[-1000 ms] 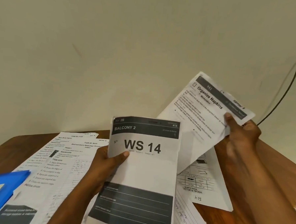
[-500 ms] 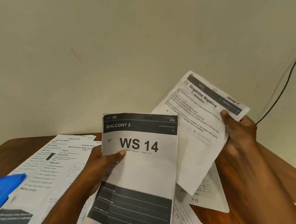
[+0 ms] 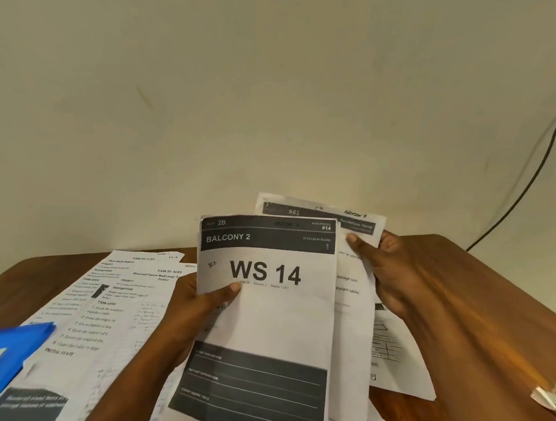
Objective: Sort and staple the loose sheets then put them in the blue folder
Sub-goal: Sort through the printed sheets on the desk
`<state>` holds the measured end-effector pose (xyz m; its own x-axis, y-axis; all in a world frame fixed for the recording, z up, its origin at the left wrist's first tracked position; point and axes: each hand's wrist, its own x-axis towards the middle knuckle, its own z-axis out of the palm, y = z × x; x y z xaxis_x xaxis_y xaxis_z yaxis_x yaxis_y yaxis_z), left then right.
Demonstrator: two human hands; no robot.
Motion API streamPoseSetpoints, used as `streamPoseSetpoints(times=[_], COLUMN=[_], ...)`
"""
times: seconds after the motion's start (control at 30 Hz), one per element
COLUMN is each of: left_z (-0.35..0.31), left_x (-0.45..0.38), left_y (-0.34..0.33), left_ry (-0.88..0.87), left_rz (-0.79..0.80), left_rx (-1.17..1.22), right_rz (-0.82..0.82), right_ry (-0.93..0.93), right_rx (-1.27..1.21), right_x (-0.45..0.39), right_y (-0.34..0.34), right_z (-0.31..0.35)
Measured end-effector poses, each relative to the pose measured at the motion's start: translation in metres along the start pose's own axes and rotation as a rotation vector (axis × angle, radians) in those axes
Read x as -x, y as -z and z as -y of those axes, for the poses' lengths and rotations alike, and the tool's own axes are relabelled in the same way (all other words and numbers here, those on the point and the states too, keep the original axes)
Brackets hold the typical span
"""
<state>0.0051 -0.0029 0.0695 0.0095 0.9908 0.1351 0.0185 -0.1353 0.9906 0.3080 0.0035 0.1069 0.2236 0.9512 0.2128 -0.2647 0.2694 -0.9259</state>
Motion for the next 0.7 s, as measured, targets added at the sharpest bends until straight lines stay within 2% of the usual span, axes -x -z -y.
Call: streamPoseSetpoints(times=[0.2, 0.57, 0.7], left_z=[0.002, 0.002, 0.001], left_x=[0.001, 0.0, 0.0], left_y=[-0.003, -0.003, -0.005], left_ry=[0.026, 0.011, -0.037], left_rz=[0.018, 0.04, -0.01], left_rx=[-0.03, -0.048, -0.088], right_rz=[0.096, 0.071, 0.092], right_ry=[-0.048, -0.068, -0.108], right_rx=[0.115, 0.194, 0.168], right_x=[0.009, 0.013, 0.018], right_y=[-0.019, -0.028, -0.037], right_z=[-0.008, -0.005, -0.003])
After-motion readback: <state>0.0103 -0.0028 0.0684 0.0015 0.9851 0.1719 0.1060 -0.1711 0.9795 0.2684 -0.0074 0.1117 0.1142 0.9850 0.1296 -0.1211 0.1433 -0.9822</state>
